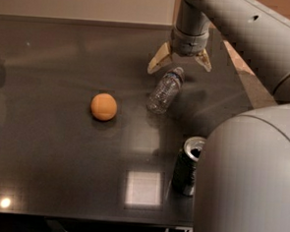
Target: Place water bottle upright
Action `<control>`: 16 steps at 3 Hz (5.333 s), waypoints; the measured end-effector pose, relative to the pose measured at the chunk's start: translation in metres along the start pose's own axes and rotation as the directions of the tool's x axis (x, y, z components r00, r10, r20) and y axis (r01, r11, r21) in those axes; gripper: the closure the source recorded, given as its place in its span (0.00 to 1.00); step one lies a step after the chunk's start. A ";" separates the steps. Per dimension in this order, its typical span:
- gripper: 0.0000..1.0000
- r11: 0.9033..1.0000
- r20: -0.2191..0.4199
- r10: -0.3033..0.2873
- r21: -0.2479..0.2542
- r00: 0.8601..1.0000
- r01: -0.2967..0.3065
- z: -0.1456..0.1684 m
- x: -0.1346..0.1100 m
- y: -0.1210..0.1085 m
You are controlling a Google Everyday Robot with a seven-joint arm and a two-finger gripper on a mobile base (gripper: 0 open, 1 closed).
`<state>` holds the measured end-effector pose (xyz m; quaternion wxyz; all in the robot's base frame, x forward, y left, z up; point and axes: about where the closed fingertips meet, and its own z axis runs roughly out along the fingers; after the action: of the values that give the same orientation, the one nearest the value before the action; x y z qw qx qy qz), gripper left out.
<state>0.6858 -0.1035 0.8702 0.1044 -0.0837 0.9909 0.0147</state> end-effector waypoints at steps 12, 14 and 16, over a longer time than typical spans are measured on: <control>1.00 0.973 0.119 -0.226 -0.021 0.967 0.230 -0.048 -0.005 0.061; 1.00 0.885 0.318 -0.435 -0.021 0.843 0.464 -0.081 0.000 0.074; 1.00 0.784 0.536 -0.499 -0.056 0.681 0.618 -0.106 0.001 0.076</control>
Offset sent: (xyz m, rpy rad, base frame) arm -0.0026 0.0184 -0.0088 -0.0228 0.1194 -0.2008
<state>0.6498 -0.0338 0.9747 0.3425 -0.3889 0.8470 0.1185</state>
